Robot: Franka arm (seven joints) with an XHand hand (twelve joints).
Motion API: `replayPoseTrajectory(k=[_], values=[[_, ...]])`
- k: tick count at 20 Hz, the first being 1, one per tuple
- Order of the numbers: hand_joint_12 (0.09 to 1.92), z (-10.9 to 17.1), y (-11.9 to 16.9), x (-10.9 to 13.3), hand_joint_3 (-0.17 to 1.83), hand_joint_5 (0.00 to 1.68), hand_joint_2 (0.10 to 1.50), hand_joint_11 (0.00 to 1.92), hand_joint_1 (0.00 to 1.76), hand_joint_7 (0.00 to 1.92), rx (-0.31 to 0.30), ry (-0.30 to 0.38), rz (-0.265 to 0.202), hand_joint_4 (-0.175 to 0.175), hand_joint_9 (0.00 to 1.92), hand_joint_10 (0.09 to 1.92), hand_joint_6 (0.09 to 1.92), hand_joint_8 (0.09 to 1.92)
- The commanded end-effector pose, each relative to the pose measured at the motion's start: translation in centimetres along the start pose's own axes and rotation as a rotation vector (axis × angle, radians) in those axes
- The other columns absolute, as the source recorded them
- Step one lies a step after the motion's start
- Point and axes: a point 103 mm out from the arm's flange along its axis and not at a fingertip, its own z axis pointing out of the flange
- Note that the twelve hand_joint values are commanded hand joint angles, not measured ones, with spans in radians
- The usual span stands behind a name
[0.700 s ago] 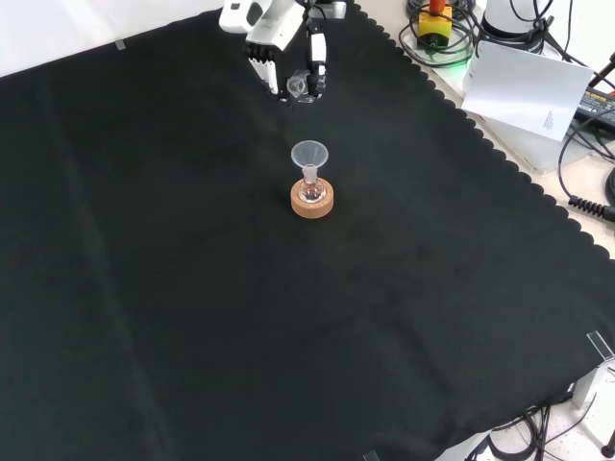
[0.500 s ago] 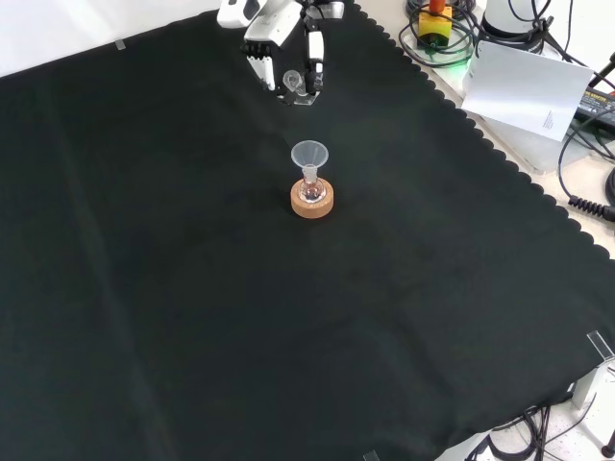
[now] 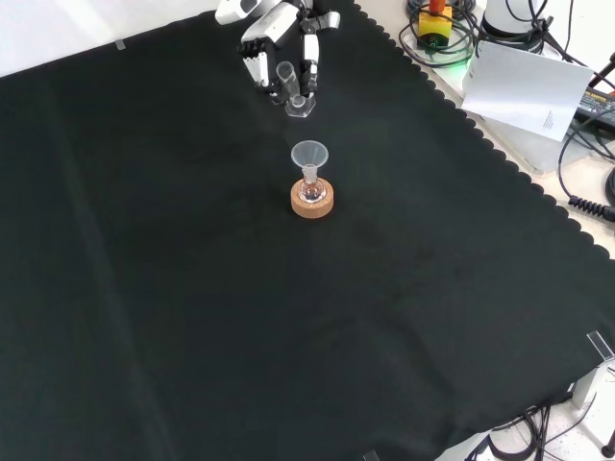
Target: Put the graduated cylinder back on the table.
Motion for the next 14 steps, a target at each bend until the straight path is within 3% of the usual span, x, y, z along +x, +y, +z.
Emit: replayPoseTrajectory(k=[1,7,9,10,12,14], values=[[0.63,1.7,1.0,-2.5,0.01,1.11,1.06,1.40,1.15,1.59,-0.118,0.078,-0.024,-0.062,1.65,0.09,0.82,0.09],[0.63,2.8,2.7,-3.9,0.01,1.10,1.06,1.39,1.15,1.58,-0.182,0.109,-0.046,-0.060,1.63,0.09,0.83,0.09],[0.62,3.0,3.2,-4.3,0.05,1.13,1.02,1.40,1.24,1.34,-0.196,0.113,-0.053,-0.135,1.62,0.09,0.75,0.44],[0.63,3.1,3.4,-4.4,0.05,1.12,1.02,1.39,1.21,1.34,-0.205,0.117,-0.058,-0.117,1.62,0.09,0.78,0.48],[0.65,3.3,4.1,-4.7,0.06,1.09,1.03,1.38,1.16,1.41,-0.211,0.122,-0.066,-0.072,1.62,0.09,0.84,0.36],[0.66,3.4,4.8,-5.0,0.07,1.08,1.04,1.37,1.14,1.46,-0.216,0.125,-0.073,-0.054,1.61,0.09,0.86,0.28]])
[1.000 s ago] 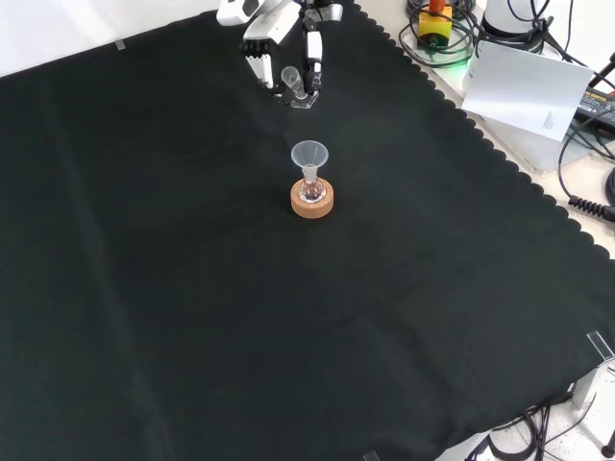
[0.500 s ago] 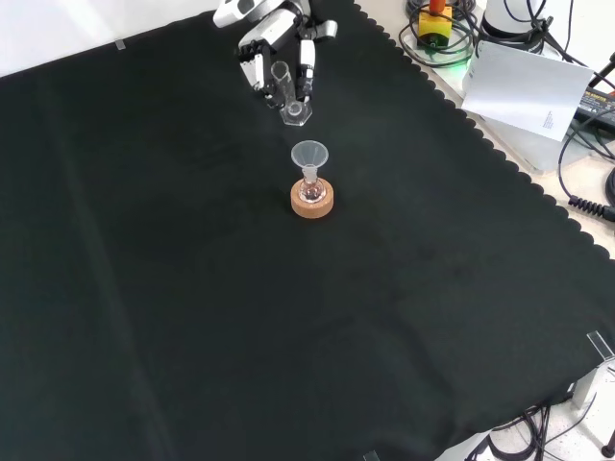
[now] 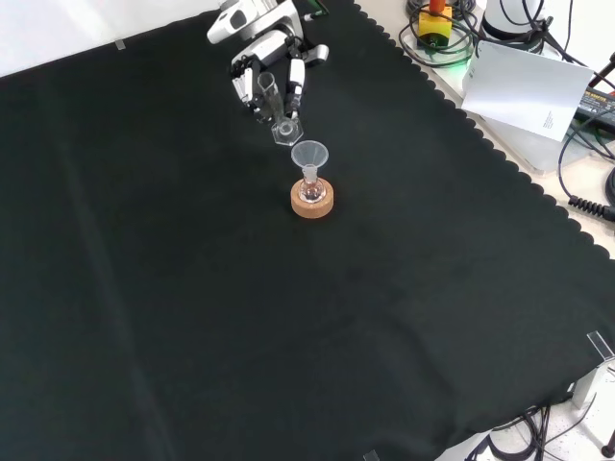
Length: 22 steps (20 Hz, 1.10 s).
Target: Put the graduated cylinder back on the table.
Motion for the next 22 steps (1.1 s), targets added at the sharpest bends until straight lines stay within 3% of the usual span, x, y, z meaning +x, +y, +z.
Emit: replayPoseTrajectory(k=[1,7,22], values=[[0.67,0.4,2.2,-1.5,0.07,1.08,1.04,1.37,1.14,1.47,-0.044,0.011,-0.031,-0.051,1.61,0.09,0.86,0.26],[0.67,1.1,3.5,-2.8,0.07,1.08,1.04,1.37,1.14,1.47,-0.056,0.033,-0.043,-0.047,1.60,0.09,0.86,0.23],[0.66,2.6,5.1,-5.4,0.07,1.08,1.04,1.36,1.14,1.46,-0.188,0.076,-0.075,-0.048,1.59,0.09,0.87,0.21]])
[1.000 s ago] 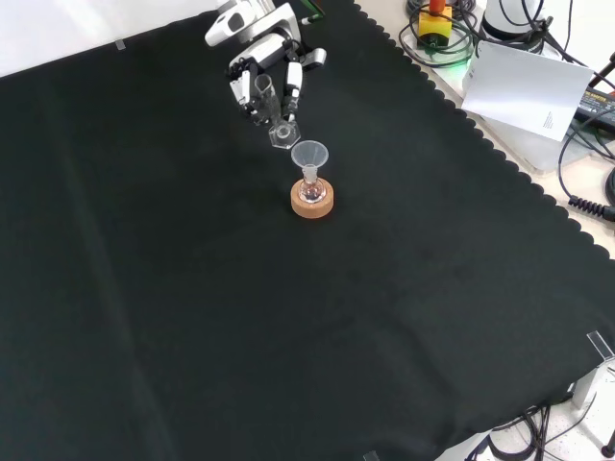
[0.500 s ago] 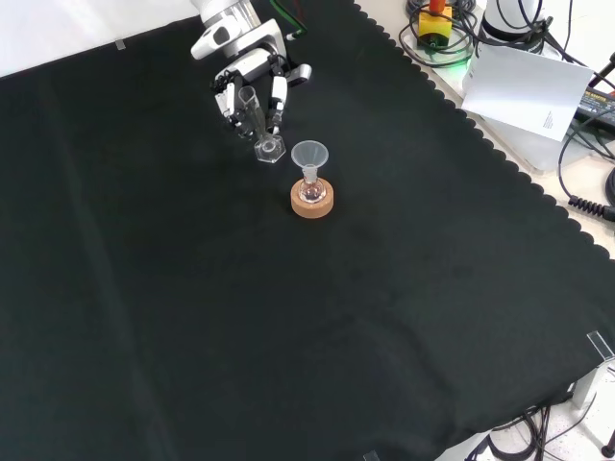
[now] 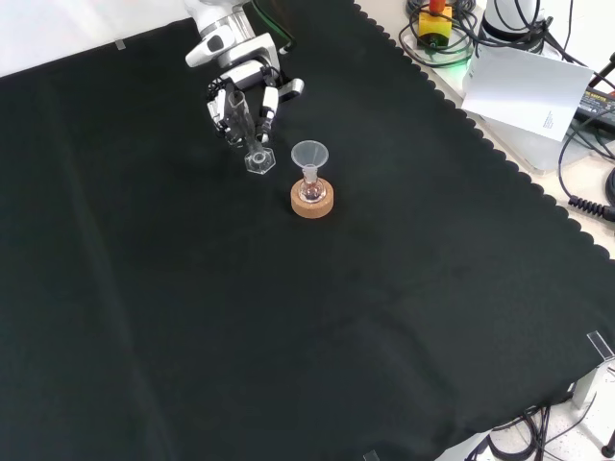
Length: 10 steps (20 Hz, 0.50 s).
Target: Put the graduated cylinder back on the table.
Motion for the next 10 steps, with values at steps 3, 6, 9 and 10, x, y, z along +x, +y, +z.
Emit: replayPoseTrajectory(k=[3,6,9,10], values=[[0.67,0.77,0.54,-1.02,0.07,1.08,1.04,1.36,1.14,1.46,-0.047,0.003,-0.021,-0.048,1.58,0.09,0.87,0.21],[0.67,0.99,0.78,-1.30,0.07,1.08,1.04,1.35,1.14,1.46,-0.073,0.006,-0.028,-0.048,1.58,0.09,0.87,0.20],[0.67,1.21,1.06,-1.55,0.07,1.08,1.04,1.35,1.14,1.46,-0.087,0.013,-0.038,-0.048,1.57,0.09,0.87,0.20],[0.67,1.27,1.09,-1.70,0.07,1.08,1.04,1.35,1.13,1.45,-0.093,0.016,-0.039,-0.048,1.57,0.09,0.87,0.20]])
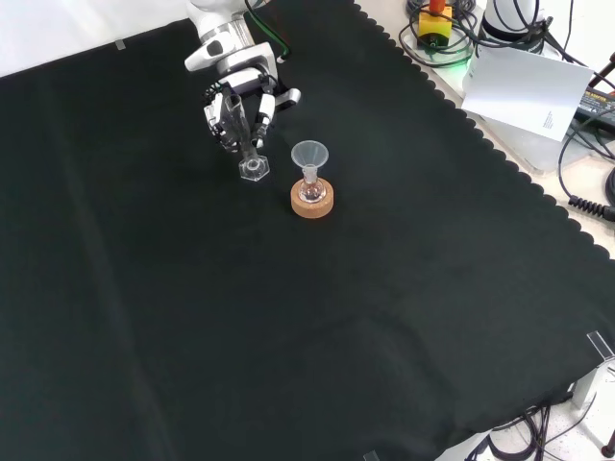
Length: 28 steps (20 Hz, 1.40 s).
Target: Put the graduated cylinder back on the table.
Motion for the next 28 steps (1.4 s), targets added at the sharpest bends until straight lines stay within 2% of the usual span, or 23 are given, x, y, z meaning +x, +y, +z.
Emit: replayPoseTrajectory(k=[1,6,8,9,11,13,20,22,23,25,28], values=[[0.66,0.4,0.4,-0.7,0.07,1.07,1.04,1.35,1.13,1.45,-0.036,0.012,-0.014,-0.048,1.57,0.09,0.87,0.20],[0.66,0.9,0.2,-1.3,0.07,1.07,1.04,1.33,1.13,1.44,-0.058,0.028,-0.020,-0.049,1.55,0.09,0.88,0.18],[0.67,1.1,0.2,-1.4,0.03,1.08,1.05,1.32,1.23,1.25,-0.068,0.028,-0.024,-0.131,1.54,0.09,0.84,0.57],[0.67,1.1,0.1,-1.5,0.02,1.08,1.05,1.32,1.25,1.19,-0.076,0.025,-0.028,-0.153,1.53,0.09,0.84,0.68],[0.69,1.1,0.1,-1.5,0.01,1.07,1.06,1.31,1.27,1.13,-0.095,0.014,-0.041,-0.171,1.52,0.09,0.85,0.80],[0.69,1.1,0.1,-1.4,0.01,1.07,1.06,1.30,1.27,1.11,-0.110,0.009,-0.050,-0.175,1.52,0.09,0.85,0.82],[0.70,1.3,-0.1,-1.9,0.01,1.07,1.06,1.29,1.27,1.11,-0.098,-0.018,-0.053,-0.175,1.52,0.09,0.86,0.84],[0.71,1.5,-0.2,-2.2,0.01,1.06,1.07,1.28,1.18,1.21,-0.087,-0.028,-0.051,-0.105,1.51,0.09,0.89,0.62],[0.71,1.5,-0.2,-2.3,0.01,1.05,1.08,1.28,1.16,1.26,-0.083,-0.031,-0.049,-0.083,1.51,0.09,0.90,0.51],[0.72,1.6,-0.3,-2.4,0.01,1.05,1.08,1.28,1.14,1.31,-0.078,-0.036,-0.045,-0.064,1.51,0.09,0.91,0.39],[0.72,1.8,-0.3,-2.6,0.02,1.05,1.08,1.28,1.13,1.33,-0.064,-0.040,-0.034,-0.059,1.51,0.09,0.91,0.35]])
